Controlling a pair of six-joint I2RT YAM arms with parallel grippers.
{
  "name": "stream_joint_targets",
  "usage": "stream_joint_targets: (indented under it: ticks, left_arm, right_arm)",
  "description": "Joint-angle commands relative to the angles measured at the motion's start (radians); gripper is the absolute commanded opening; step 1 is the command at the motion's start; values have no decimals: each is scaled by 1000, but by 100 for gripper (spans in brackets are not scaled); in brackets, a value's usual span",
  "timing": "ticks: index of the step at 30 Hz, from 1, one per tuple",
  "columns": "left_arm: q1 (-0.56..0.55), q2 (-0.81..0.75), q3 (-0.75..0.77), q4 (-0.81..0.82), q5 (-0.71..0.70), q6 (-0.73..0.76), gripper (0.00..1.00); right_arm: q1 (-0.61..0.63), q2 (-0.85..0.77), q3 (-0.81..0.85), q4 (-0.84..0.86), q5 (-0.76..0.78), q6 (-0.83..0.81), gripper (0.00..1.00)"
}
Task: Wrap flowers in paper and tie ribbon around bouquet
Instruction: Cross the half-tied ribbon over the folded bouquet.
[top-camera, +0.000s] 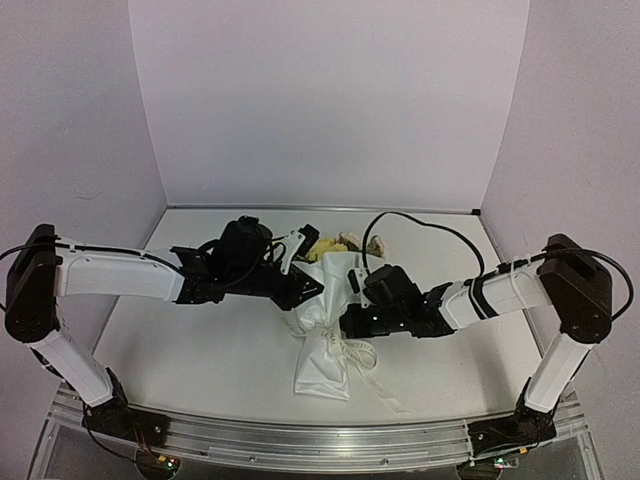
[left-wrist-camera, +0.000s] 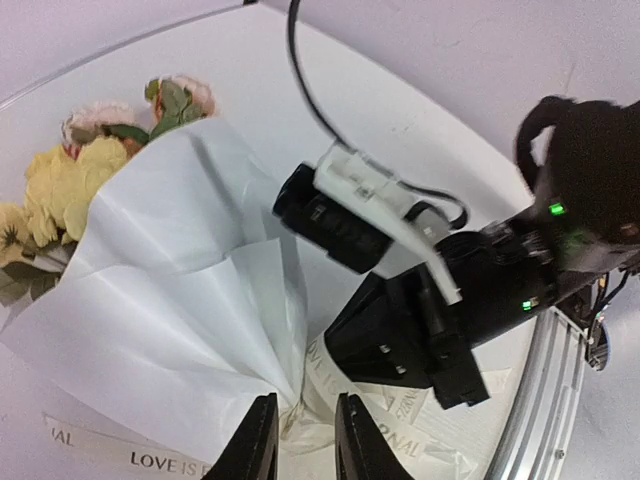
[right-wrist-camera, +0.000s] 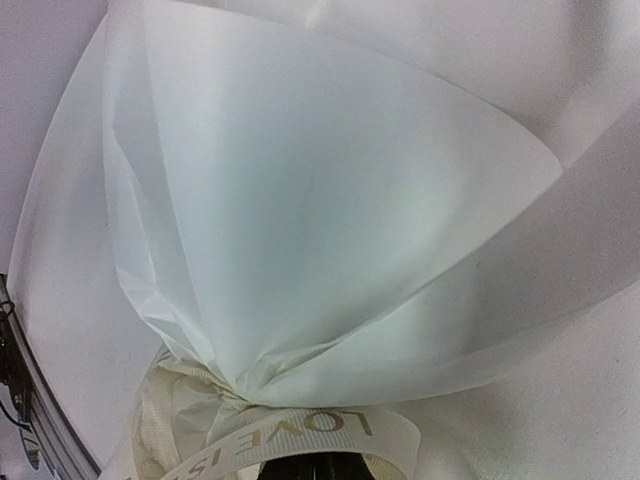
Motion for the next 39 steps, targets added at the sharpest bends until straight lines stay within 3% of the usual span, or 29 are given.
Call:
stream_joint_targets:
  ticks: [1, 5, 16, 32, 39]
  left_arm:
    - [-2, 84, 75, -109, 1, -14, 18]
    - [-2, 133, 109, -147, 13, -11, 12]
    - [-3, 220, 163, -202, 101, 10, 10]
    - [-11, 221, 174, -161, 195, 25, 25]
    - [-14, 214, 177, -159, 112, 1, 27]
  right_arm:
    - [-1, -13, -15, 112, -26, -2, 0]
    - [-1, -16, -16, 128, -40, 0, 0]
    - [5, -22, -12, 127, -73, -3, 0]
    - [10, -22, -20, 129, -83, -14, 0]
    - [9, -30, -28, 136, -92, -18, 0]
